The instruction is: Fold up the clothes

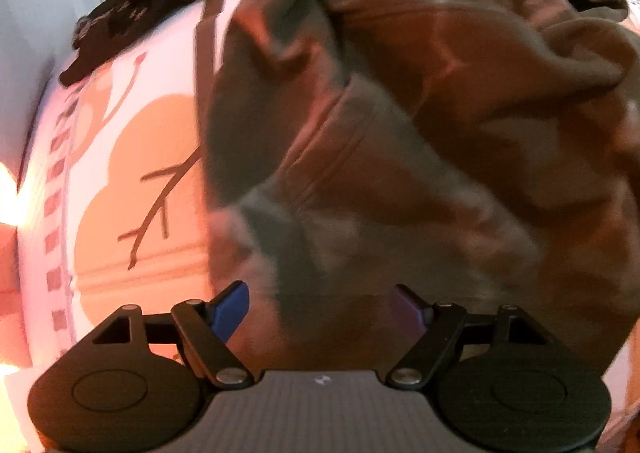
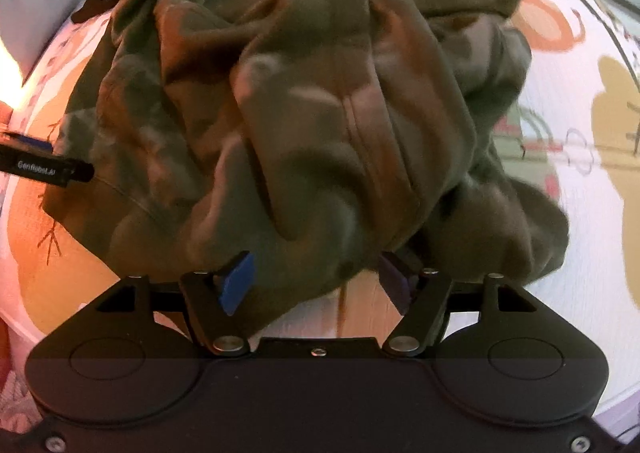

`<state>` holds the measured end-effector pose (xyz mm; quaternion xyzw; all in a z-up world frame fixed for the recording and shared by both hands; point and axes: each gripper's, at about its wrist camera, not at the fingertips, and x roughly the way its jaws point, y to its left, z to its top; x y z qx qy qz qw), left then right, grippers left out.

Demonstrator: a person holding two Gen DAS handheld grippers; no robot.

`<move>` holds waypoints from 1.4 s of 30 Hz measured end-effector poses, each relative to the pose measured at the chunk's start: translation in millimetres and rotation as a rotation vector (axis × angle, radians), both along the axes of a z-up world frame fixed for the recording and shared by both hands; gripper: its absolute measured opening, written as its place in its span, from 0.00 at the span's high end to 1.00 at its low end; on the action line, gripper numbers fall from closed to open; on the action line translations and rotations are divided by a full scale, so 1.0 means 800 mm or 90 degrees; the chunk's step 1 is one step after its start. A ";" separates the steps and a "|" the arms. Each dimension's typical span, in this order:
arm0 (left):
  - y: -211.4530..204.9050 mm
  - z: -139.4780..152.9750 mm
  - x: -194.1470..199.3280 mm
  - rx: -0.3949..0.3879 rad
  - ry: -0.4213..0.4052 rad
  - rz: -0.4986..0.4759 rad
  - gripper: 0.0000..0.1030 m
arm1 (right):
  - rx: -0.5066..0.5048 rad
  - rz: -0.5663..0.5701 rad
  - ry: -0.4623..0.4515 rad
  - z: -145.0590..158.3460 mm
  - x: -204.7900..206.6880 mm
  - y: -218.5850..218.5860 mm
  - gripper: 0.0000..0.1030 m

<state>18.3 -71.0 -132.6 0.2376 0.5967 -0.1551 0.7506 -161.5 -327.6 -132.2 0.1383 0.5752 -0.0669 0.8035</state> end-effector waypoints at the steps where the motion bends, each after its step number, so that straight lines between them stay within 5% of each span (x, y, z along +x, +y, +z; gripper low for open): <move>1: 0.006 -0.002 0.000 0.000 -0.001 0.007 0.23 | 0.004 -0.008 -0.003 -0.003 -0.002 0.001 0.30; 7: 0.031 -0.018 0.004 -0.017 0.022 0.043 0.20 | 0.026 -0.055 -0.027 -0.023 -0.009 0.002 0.16; 18: 0.050 -0.045 0.009 -0.027 0.033 0.068 0.09 | 0.063 -0.106 0.014 -0.059 0.001 0.000 0.16; 20: 0.051 -0.048 0.010 -0.034 0.038 0.073 0.11 | 0.062 -0.097 0.008 -0.061 0.002 0.002 0.26; 23: 0.053 -0.048 0.010 -0.052 0.045 0.082 0.19 | 0.056 -0.086 0.001 -0.064 0.004 0.008 0.41; 26: 0.051 -0.042 0.008 -0.065 0.048 0.077 0.40 | 0.042 -0.077 -0.003 -0.063 0.007 0.012 0.58; 28: 0.050 -0.038 0.007 -0.071 0.052 0.076 0.65 | 0.037 -0.068 -0.009 -0.060 0.006 0.014 0.72; 31: 0.048 -0.028 0.005 -0.081 0.057 0.080 0.78 | 0.041 -0.053 -0.021 -0.053 0.003 0.017 0.86; 42: 0.044 0.006 -0.021 -0.067 0.074 0.046 0.84 | 0.026 0.042 -0.031 -0.009 0.001 0.032 0.91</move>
